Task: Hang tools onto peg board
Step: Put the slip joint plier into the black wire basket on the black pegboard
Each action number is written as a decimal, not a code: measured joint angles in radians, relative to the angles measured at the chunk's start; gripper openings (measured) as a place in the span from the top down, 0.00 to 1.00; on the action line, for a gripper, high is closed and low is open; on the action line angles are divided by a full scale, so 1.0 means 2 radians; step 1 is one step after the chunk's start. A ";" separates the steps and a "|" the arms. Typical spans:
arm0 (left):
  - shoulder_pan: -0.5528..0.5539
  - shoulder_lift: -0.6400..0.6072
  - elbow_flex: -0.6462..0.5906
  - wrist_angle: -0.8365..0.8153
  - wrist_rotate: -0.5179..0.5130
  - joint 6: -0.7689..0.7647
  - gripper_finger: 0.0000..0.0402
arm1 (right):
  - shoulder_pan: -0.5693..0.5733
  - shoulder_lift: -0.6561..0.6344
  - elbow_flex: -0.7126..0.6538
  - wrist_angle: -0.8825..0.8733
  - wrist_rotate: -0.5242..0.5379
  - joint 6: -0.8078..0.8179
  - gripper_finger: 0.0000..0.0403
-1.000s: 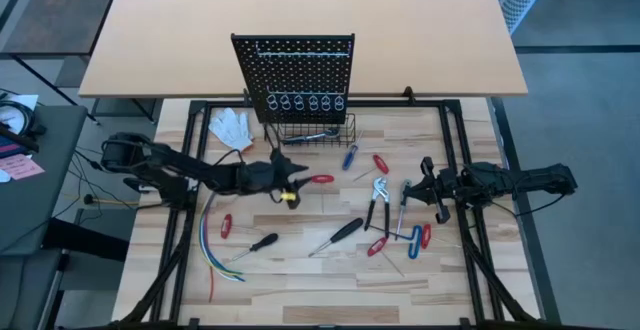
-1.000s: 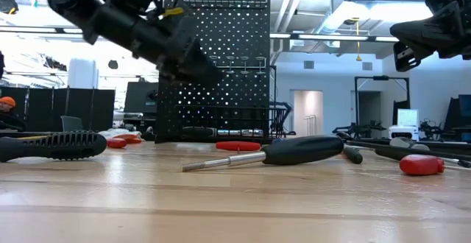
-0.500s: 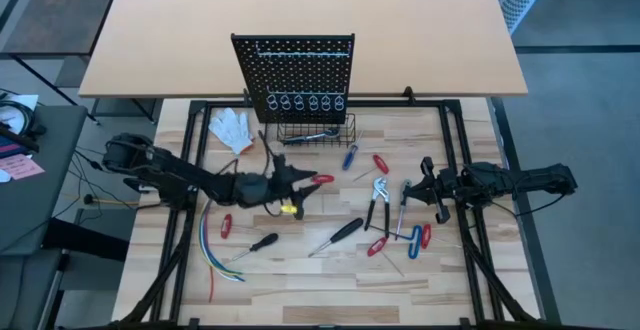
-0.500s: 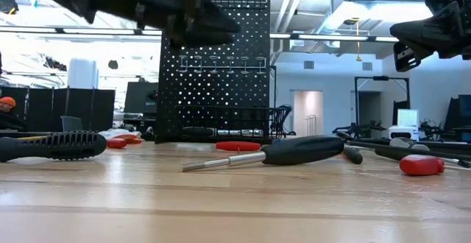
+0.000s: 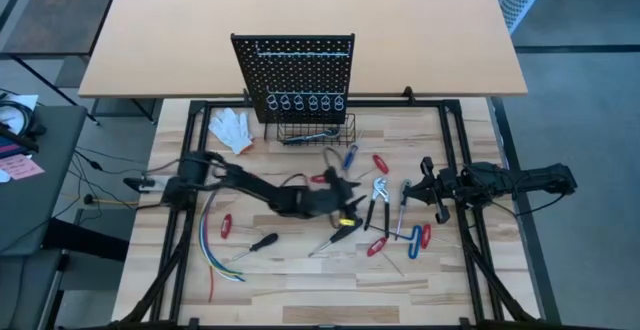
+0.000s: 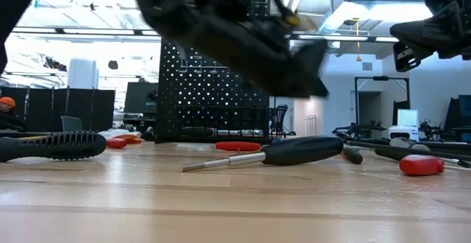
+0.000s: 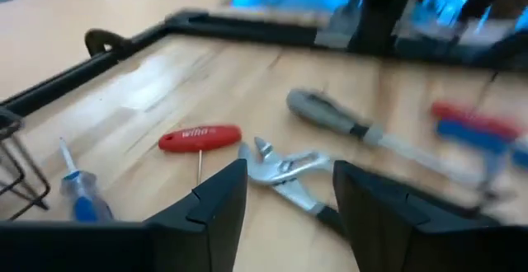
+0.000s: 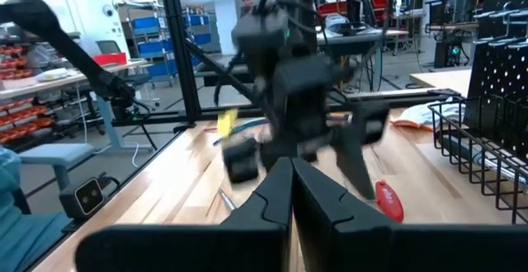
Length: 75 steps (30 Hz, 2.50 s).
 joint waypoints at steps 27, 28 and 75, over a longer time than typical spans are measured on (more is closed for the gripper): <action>0.034 0.135 0.255 -0.404 0.064 -0.076 0.84 | 0.000 0.000 0.000 0.000 0.000 0.000 0.96; 0.036 0.132 0.255 -0.412 0.064 -0.067 0.89 | 0.000 0.000 0.000 0.000 0.000 0.000 0.96; 0.060 -0.042 0.124 -0.607 0.156 0.102 0.79 | 0.000 0.000 0.000 0.000 0.000 0.000 0.96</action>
